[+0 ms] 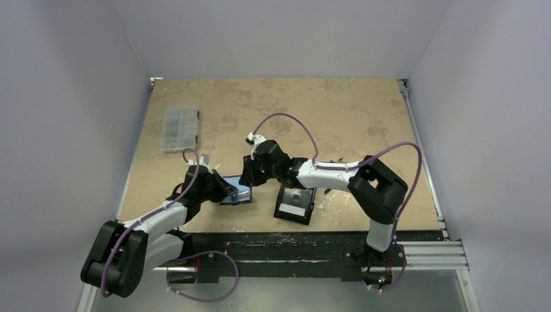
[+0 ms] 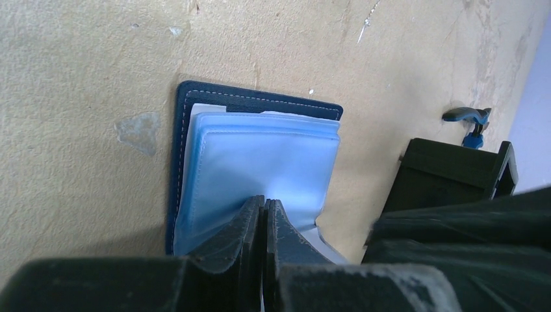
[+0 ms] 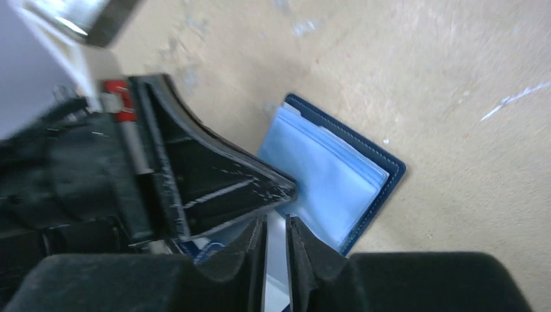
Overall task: Put the credit cards into the card holder
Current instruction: Open the card holder at the center of the board.
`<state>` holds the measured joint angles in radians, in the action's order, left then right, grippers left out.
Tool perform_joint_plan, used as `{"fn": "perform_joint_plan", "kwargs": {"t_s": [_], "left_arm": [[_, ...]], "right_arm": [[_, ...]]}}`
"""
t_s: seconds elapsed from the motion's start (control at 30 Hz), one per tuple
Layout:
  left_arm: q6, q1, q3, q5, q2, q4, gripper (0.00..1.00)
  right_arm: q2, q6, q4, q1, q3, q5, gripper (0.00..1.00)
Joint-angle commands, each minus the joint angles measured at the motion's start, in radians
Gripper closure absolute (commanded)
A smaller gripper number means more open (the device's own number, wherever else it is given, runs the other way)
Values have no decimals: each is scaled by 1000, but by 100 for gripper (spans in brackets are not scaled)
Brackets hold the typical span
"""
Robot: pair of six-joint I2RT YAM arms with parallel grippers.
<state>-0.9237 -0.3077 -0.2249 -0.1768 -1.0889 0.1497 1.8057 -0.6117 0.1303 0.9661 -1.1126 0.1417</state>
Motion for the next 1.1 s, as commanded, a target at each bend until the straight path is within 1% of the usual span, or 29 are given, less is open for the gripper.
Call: {"fn": "perform_joint_plan", "kwargs": {"t_s": [0.0, 0.13, 0.23, 0.4, 0.53, 0.7, 0.8, 0.9, 0.97, 1.07], "left_arm": [[19, 9, 42, 48, 13, -64, 100], [15, 9, 47, 49, 24, -65, 100], [14, 9, 49, 49, 27, -69, 100], [9, 9, 55, 61, 45, -84, 100], [3, 9, 55, 71, 43, -89, 100], [-7, 9, 56, 80, 33, -92, 100], [-11, 9, 50, 83, 20, -92, 100], [-10, 9, 31, 85, -8, -103, 100], [2, 9, 7, 95, -37, -127, 100], [26, 9, -32, 106, -77, -143, 100]], "right_arm": [[51, -26, 28, -12, -46, 126, 79], [91, -18, 33, -13, -55, 183, 79], [113, 9, 6, -13, -63, 241, 80], [100, -20, 78, -12, 23, 336, 82], [93, -32, 138, -8, 81, 364, 84], [137, -5, 151, 25, 101, 307, 85], [167, 40, 122, 83, 100, 169, 87], [197, 46, 97, 126, 115, 14, 89], [210, 14, 145, 132, 162, -13, 89], [229, -18, 198, 132, 214, -9, 90]]}}
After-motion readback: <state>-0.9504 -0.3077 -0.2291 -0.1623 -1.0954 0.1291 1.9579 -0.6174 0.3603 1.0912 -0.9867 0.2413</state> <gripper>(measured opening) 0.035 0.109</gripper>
